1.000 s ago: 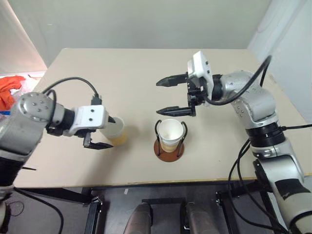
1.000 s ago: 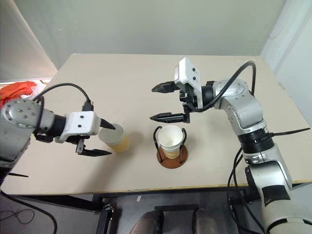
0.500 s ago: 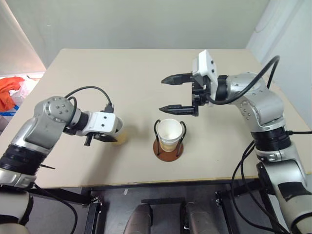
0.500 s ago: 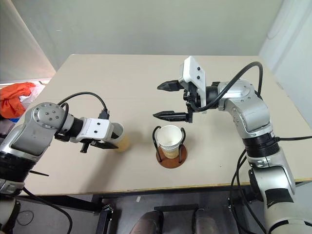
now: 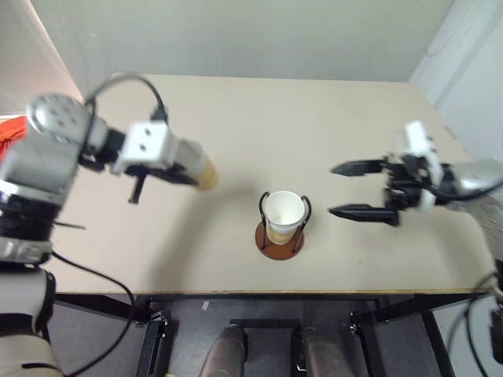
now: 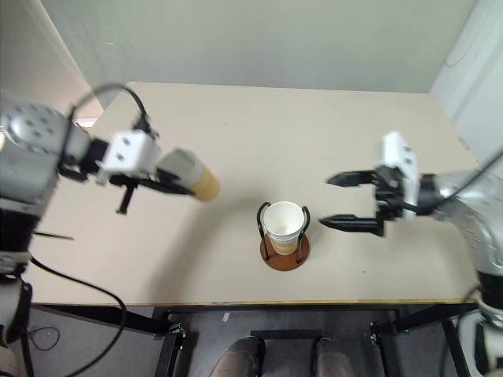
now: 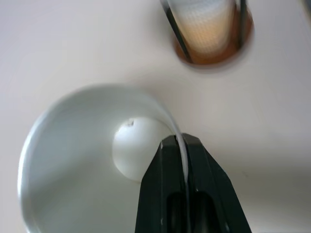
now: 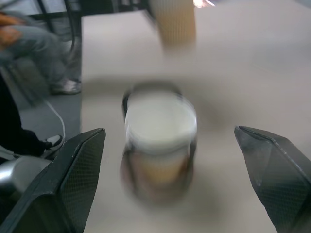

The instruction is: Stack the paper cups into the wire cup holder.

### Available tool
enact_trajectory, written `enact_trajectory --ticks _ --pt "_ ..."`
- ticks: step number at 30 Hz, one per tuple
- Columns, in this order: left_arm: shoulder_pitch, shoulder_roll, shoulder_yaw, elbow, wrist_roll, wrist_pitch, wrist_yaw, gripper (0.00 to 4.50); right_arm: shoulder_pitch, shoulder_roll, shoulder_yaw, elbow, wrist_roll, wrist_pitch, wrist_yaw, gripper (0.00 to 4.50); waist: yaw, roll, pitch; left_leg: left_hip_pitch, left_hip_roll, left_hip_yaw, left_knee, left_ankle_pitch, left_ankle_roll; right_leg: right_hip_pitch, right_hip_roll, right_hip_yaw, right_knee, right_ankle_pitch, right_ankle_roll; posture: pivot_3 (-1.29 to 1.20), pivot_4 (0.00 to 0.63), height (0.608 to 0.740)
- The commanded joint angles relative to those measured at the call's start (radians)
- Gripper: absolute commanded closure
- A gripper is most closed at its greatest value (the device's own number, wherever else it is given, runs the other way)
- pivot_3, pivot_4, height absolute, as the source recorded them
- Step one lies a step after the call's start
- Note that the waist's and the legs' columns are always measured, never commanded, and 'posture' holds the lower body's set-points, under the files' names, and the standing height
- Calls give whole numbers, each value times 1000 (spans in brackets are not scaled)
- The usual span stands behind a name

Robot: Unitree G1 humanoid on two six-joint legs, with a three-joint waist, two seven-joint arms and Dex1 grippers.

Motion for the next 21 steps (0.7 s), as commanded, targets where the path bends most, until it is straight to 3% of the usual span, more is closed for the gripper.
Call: enact_trajectory --ticks 1,4,10,16,21 --pt "-129 -33 -113 -25 -201 -20 -42 4482 75 -27 -147 -100 88 26 -21 0 -4 1 0 1 0 0 1 0 0 2 0 0 -2 1 2 0 150 740" --pt "-221 -79 -260 11 -247 -101 -42 4482 101 -28 -171 -136 120 37 -68 0 -13 1 0 4 -1 3 6 -1 3 6 -1 4 -2 -1 12 0 150 740" --pt "-368 -214 -568 162 -185 -348 -42 4482 128 -43 -200 -209 186 78 -172 0 -15 1 1 11 -1 4 8 1 6 16 0 6 -2 -4 23 0 150 740" --pt "-425 -313 -679 308 -168 -494 -42 4482 220 -51 -299 -282 230 107 -249 0 -7 1 1 6 -3 2 11 -4 9 15 0 6 -3 -5 26 0 150 740" --pt "-445 -324 -754 324 -179 -570 -42 4482 273 -71 -336 -303 228 103 -293 0 -1 3 0 -2 -3 1 25 -16 10 14 0 5 -3 -5 39 0 150 740"
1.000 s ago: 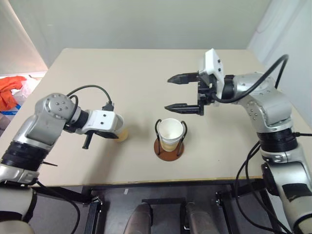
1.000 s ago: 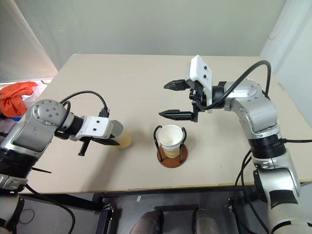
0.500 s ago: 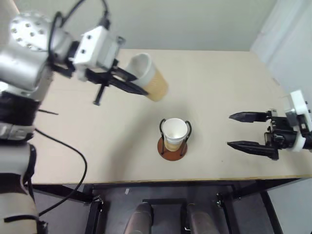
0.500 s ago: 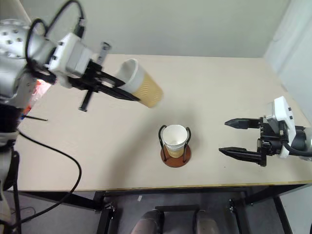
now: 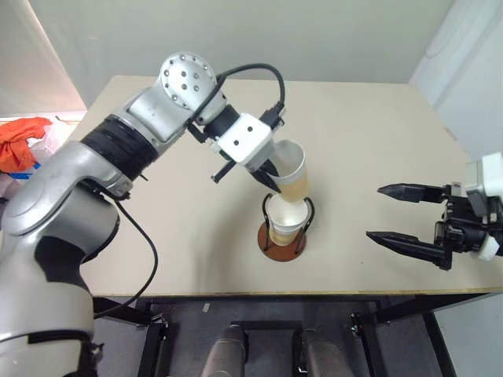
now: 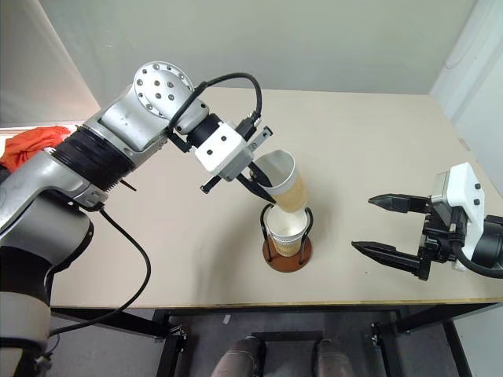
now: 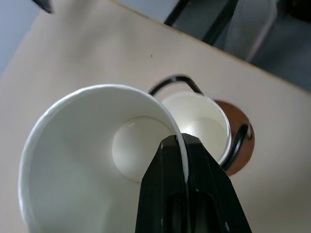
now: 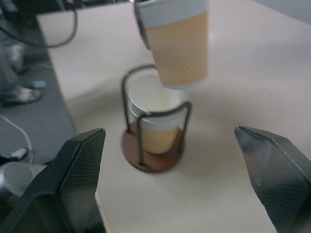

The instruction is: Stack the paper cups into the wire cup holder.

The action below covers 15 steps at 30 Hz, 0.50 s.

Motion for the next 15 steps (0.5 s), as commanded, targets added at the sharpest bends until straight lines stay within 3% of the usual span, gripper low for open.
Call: enact_trajectory --ticks 1,15 --pt "-44 -4 -21 6 -21 -57 -39 4482 11 -21 -56 -37 22 -5 -39 0 3 0 0 -1 0 0 1 -1 -1 0 0 0 -1 1 1 0 150 740" --pt "-61 57 -34 -86 -139 -44 -39 4482 16 -45 -2 -11 5 -52 -59 0 13 0 0 -2 -5 3 6 -12 10 1 -5 1 -1 -3 7 0 150 740"
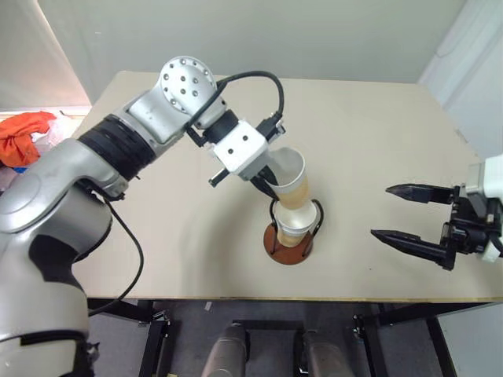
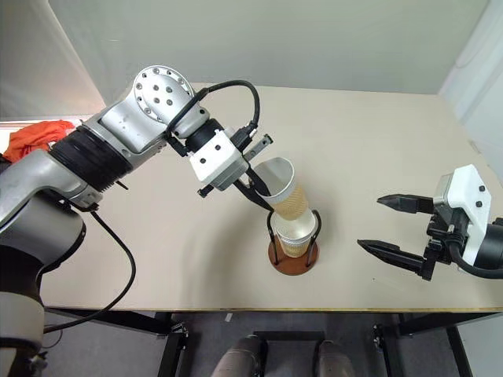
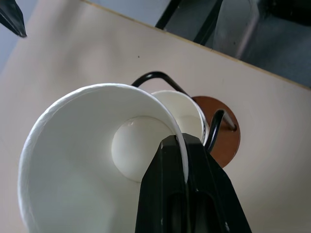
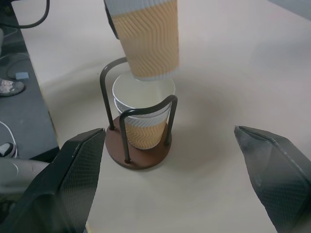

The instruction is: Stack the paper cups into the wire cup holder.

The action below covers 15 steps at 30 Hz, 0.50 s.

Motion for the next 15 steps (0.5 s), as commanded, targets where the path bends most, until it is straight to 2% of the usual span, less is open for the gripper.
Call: enact_trajectory --ticks 1,7,11,14,15 --pt "-38 12 25 -41 -50 14 -38 4482 -15 -14 8 -3 -2 -30 -10 0 0 0 0 0 0 0 1 0 0 0 0 0 0 0 0 0 150 740" --pt "-31 11 3 -73 -51 24 -38 4482 -33 -19 43 8 -5 -47 -19 0 0 0 0 0 0 0 5 0 1 2 0 0 1 0 0 0 150 740" --pt "-12 -48 39 8 83 -10 -38 4482 -24 -20 34 4 -6 -48 -23 0 0 0 0 0 0 0 7 0 1 3 0 0 1 0 -1 0 150 740" --pt "-9 -59 45 5 71 3 -38 4482 -18 -18 33 3 -10 -50 -26 0 0 1 0 1 -1 -1 9 0 2 5 -1 1 1 -2 -3 0 150 740" --pt "-5 -63 53 0 68 10 -38 4299 -17 -19 36 3 -11 -51 -27 0 0 1 0 1 -2 0 9 0 2 5 -1 2 1 -2 -3 0 150 740"
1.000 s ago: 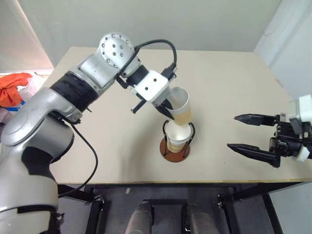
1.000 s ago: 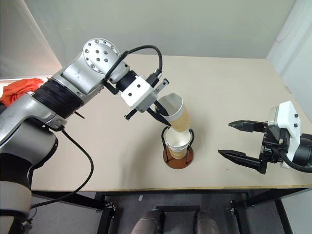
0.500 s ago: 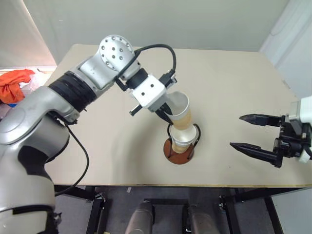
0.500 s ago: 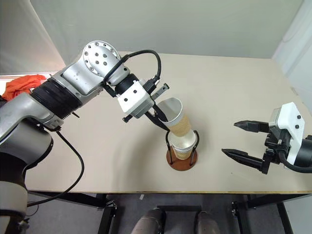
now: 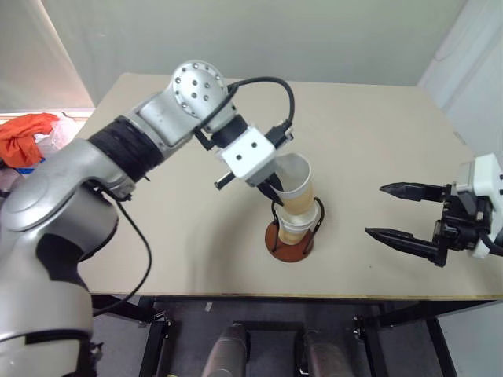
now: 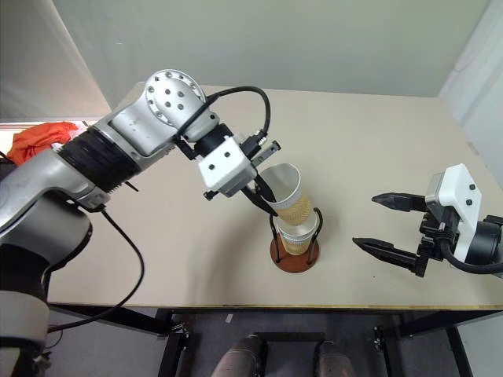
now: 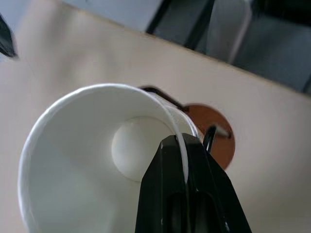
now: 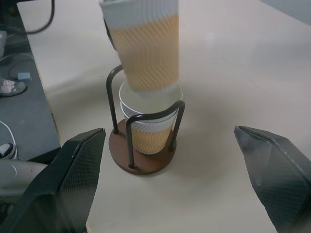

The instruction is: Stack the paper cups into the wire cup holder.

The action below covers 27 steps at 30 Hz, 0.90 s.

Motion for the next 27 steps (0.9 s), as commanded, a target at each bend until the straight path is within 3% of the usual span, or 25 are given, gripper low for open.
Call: enact_trajectory --ticks 1,4,9,12,16,19,23,27 --pt "-7 -4 54 -11 -7 1 -36 4070 -2 -16 -16 -11 -3 -18 -9 0 0 0 0 0 0 0 0 0 0 0 0 0 0 0 0 0 150 740" --pt "2 -28 90 11 1 23 -36 3147 -12 -19 -4 -3 4 -21 0 0 0 0 0 0 -1 0 0 0 0 0 0 0 0 1 3 0 150 740" --pt "21 -128 248 173 145 23 -25 1498 -89 -32 99 50 -15 -53 30 0 0 0 0 1 -2 0 0 0 1 1 -2 0 0 1 5 0 150 740" --pt "44 -124 362 208 209 88 12 1498 -184 -24 212 115 -44 -85 68 0 -4 1 0 0 -3 1 0 1 2 1 -3 0 0 2 7 0 150 740" --pt "170 22 505 104 214 272 -23 1498 -328 10 377 250 -123 -150 158 0 -26 4 -1 2 -3 2 -1 2 2 0 -2 0 0 2 8 0 150 740" --pt "319 195 650 31 112 488 -35 1498 -445 46 472 409 -176 -202 265 0 -35 6 -2 2 -2 2 -1 9 -2 -1 2 1 1 1 8 0 150 740" --pt "448 345 803 24 53 659 -36 1498 -547 38 557 607 -274 -290 425 0 -29 5 -1 -1 -1 0 -4 14 -9 -8 2 0 2 2 3 0 150 740" --pt "774 529 1004 -83 -30 756 -36 1498 -670 34 585 843 -349 -382 571 0 -25 7 -2 0 -3 0 -12 14 -9 -9 0 0 3 -2 -8 0 150 740"
